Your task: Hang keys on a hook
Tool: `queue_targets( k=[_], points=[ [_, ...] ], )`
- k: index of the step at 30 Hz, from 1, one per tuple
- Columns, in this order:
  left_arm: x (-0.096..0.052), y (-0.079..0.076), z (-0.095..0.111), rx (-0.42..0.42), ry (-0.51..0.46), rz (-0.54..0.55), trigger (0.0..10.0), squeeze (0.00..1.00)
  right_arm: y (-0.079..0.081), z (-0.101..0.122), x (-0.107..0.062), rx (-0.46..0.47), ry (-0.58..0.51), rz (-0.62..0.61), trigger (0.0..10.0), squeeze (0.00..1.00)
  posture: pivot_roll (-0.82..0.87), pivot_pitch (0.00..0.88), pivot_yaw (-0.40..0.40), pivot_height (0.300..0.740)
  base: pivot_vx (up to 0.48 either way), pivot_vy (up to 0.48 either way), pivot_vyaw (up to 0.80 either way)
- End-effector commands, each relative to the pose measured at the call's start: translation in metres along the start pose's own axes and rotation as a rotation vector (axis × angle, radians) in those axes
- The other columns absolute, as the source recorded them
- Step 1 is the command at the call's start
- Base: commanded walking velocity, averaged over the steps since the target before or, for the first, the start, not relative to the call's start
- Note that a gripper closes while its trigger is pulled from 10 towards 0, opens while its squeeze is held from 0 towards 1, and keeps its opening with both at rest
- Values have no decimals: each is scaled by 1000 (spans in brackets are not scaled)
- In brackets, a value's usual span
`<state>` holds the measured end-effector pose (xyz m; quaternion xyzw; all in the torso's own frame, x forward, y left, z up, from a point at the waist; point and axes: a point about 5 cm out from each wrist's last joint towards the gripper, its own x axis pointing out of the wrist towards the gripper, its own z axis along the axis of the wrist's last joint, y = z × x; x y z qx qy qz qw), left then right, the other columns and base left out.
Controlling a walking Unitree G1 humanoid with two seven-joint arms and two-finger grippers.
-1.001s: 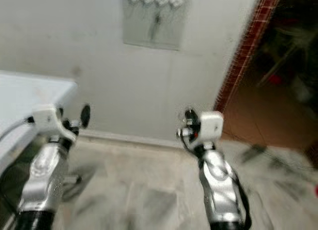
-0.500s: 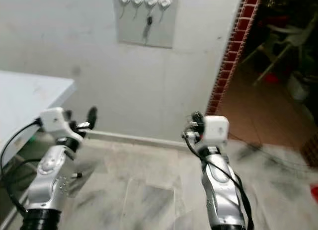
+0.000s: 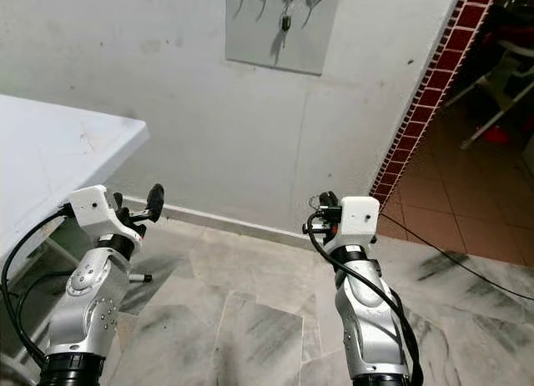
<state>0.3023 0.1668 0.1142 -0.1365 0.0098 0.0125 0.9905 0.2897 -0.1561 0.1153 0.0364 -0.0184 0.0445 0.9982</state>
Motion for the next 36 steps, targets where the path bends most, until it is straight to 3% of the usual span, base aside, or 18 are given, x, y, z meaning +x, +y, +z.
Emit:
queue_targets(
  k=[1, 8, 13, 17, 24, 27, 36],
  points=[
    [-1, -5, 1, 45, 3, -40, 10000, 0, -1, 11, 0, -39, -58, 8, 10000, 0, 17, 0, -52, 732, 0, 0, 0],
    [-4, -14, 2, 104, 2, -141, 10000, 0, 1, 17, -3, -31, -102, 45, 10000, 0, 19, 0, -52, 732, 0, 0, 0],
    [-15, -25, -8, 150, 46, -255, 10000, 0, -6, 15, -6, -19, -93, 36, 10000, 0, 17, 0, -48, 732, 0, 0, 0],
    [-18, -28, -12, 161, 62, -277, 10000, 0, -11, 15, -5, 1, -97, 14, 10000, 0, 11, 0, -38, 732, 0, 0, 0],
    [-8, -26, -3, 144, 36, -234, 10000, 0, -13, 16, -3, 23, -112, -12, 10000, 0, 5, 0, -10, 732, 0, 0, 0],
    [4, -21, 9, 147, 6, -202, 10000, 0, -9, 16, -1, 33, -124, -11, 10000, 0, -3, 0, 12, 732, 0, 0, 0],
    [17, -8, 21, 167, -17, -168, 10000, 0, -5, 19, 5, 37, -147, 1, 10000, 0, -9, 0, 35, 732, 0, 0, 0]
  ],
)
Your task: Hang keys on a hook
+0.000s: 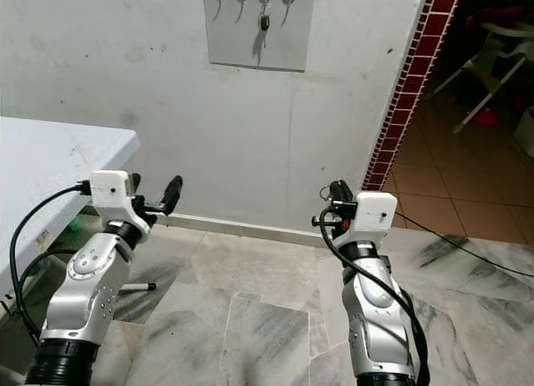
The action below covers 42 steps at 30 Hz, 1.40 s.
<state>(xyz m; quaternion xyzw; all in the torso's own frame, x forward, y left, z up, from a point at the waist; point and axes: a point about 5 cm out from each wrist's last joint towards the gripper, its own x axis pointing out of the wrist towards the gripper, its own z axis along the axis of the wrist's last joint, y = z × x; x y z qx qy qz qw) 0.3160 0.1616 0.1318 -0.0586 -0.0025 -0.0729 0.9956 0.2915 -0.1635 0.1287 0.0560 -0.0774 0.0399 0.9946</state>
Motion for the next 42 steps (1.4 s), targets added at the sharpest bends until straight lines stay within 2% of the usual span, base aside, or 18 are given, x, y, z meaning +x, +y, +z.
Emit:
queue_targets(
  k=[1, 9, 16, 27, 42],
  points=[
    [5, 6, 6, -2, -15, 10, 10000, 0, 2, 5, 4, 3, -29, 11, 10000, 0, -9, 0, 35, 732, 0, 0, 0],
    [7, 13, 14, -60, -50, 38, 10000, 0, 3, 12, 11, -6, -52, 28, 10000, 0, 3, 0, 25, 732, 0, 0, 0],
    [5, 10, 13, -46, -52, 20, 10000, 0, 4, 21, 17, -4, -86, 41, 10000, 0, 10, 0, 17, 732, 0, 0, 0],
    [-2, 8, 7, -21, -31, -5, 10000, 0, 7, 23, 17, 4, -96, 58, 10000, 0, 15, 0, 14, 732, 324, 0, 0],
    [3, 7, 13, 0, -48, -31, 10000, 0, 9, 20, 17, 14, -93, 58, 10000, 0, 10, 0, 16, 732, 358, 0, 0]
  ],
)
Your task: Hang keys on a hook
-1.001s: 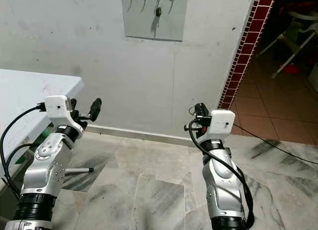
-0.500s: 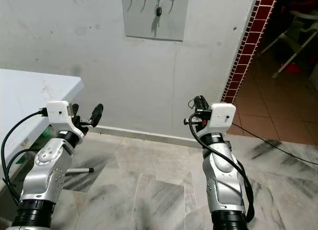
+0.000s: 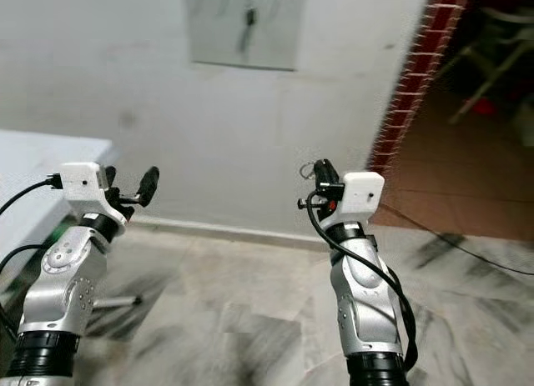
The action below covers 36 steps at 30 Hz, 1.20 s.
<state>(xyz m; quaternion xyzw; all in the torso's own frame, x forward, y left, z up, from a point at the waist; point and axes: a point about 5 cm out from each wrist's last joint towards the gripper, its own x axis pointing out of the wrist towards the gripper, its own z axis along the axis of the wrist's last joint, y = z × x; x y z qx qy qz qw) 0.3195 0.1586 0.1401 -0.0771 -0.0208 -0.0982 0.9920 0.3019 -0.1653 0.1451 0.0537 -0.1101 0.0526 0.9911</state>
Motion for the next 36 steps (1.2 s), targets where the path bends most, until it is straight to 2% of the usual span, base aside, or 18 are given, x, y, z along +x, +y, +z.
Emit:
queue_targets(
  k=[1, 36],
  points=[
    [-2, 10, 6, 35, -11, 21, 10000, 0, 10, 5, 4, 19, -29, 28, 10000, 0, 10, 0, 16, 732, 364, 0, 0],
    [-1, 11, 4, -19, -12, 48, 10000, 0, 15, 3, 2, 39, -19, 42, 10000, 0, 12, 0, 10, 732, 351, 0, 0]
  ],
)
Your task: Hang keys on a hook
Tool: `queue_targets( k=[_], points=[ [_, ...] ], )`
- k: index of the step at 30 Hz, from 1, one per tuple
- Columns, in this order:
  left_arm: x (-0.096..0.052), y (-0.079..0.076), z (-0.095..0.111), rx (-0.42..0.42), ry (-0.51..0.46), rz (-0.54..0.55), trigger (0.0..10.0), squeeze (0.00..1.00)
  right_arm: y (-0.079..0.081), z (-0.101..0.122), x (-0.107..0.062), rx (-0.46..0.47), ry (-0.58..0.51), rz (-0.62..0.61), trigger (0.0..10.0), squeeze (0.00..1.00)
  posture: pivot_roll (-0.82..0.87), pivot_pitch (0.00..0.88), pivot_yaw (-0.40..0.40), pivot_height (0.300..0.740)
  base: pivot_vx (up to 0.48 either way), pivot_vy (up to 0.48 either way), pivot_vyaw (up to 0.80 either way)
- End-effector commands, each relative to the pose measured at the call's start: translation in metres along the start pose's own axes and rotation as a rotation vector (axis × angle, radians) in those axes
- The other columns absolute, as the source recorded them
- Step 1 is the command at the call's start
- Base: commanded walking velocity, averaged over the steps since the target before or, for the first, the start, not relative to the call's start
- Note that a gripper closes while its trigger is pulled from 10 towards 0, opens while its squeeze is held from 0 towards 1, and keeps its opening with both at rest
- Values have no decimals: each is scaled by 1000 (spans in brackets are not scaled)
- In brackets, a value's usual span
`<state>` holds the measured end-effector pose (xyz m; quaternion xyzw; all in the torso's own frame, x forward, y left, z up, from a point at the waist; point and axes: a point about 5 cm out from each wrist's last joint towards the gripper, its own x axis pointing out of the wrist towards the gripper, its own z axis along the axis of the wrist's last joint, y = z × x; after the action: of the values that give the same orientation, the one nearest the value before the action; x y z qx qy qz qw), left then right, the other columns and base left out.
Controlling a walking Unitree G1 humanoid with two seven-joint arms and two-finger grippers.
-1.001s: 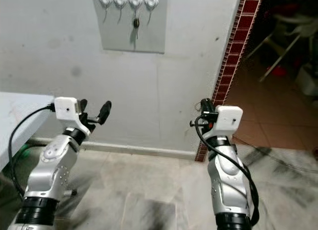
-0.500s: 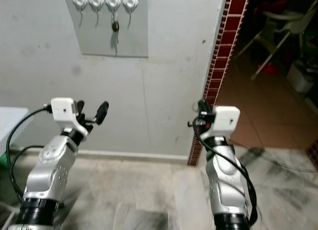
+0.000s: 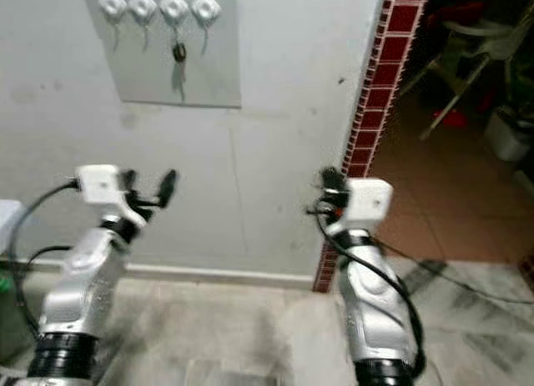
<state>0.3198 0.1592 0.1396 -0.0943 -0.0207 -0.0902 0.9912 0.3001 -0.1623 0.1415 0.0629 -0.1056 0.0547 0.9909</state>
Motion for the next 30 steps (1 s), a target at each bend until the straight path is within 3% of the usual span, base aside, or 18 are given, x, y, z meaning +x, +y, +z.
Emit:
queue_targets(
  k=[1, 20, 30],
  points=[
    [-1, 10, 5, 6, -7, 32, 10000, 0, 12, 6, 5, 21, -27, 39, 10000, 0, 12, 0, 10, 732, 330, 0, 0],
    [-1, 11, 4, 2, -1, 39, 10000, 0, 13, 5, 3, 23, -19, 40, 10000, 0, 11, 0, 11, 732, 285, 318, 0],
    [-1, 7, 3, 70, 6, 17, 10000, 0, 12, 5, 2, 25, -17, 38, 10000, 0, 9, 0, 11, 732, 374, 136, 0]
  ],
)
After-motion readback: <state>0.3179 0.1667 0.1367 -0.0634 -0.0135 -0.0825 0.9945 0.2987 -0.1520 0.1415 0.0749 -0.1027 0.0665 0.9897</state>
